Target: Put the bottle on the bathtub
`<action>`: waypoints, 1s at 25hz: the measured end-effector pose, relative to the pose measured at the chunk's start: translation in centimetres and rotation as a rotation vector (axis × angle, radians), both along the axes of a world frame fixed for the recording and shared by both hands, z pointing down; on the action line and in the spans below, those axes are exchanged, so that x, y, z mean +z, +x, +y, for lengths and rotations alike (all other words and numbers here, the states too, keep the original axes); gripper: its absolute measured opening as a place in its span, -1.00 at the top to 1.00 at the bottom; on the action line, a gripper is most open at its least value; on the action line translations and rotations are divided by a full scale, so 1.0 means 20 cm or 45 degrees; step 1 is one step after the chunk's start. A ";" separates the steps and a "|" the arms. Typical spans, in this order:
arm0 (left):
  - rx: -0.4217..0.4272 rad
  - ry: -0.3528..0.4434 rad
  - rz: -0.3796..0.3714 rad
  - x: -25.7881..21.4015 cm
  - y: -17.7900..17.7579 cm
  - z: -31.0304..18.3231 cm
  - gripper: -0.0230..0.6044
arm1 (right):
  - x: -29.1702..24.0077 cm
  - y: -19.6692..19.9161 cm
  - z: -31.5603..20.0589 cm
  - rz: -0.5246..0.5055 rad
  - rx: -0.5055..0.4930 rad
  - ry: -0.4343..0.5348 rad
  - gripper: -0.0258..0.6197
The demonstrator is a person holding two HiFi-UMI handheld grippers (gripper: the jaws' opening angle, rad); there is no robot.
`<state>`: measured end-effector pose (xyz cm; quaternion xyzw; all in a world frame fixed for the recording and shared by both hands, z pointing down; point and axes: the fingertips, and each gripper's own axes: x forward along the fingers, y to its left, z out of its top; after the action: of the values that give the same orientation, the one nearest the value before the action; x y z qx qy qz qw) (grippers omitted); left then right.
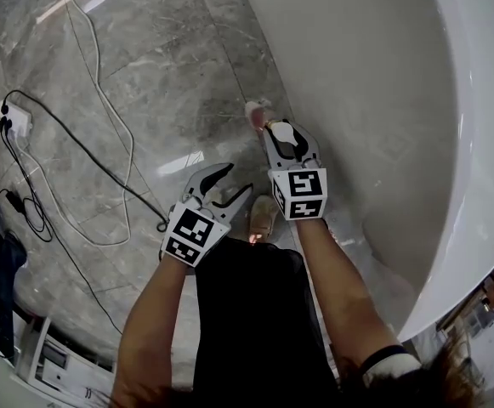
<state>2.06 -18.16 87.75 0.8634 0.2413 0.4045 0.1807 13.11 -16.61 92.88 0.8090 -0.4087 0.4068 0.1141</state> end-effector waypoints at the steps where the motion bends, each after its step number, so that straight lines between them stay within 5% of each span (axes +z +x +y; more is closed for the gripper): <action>1: 0.001 0.001 0.000 0.00 -0.01 0.00 0.21 | 0.00 -0.01 0.00 0.003 -0.008 0.001 0.38; 14: -0.013 0.004 -0.005 -0.03 0.00 -0.03 0.21 | 0.00 -0.08 -0.08 -0.022 -0.177 -0.025 0.35; 25: -0.004 -0.044 0.020 -0.21 0.03 -0.03 0.21 | -0.09 -0.08 -0.08 -0.089 -0.156 -0.041 0.26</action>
<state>2.61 -18.71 83.63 0.8636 0.2485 0.3932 0.1944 11.55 -18.26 91.16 0.7657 -0.4547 0.4336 0.1375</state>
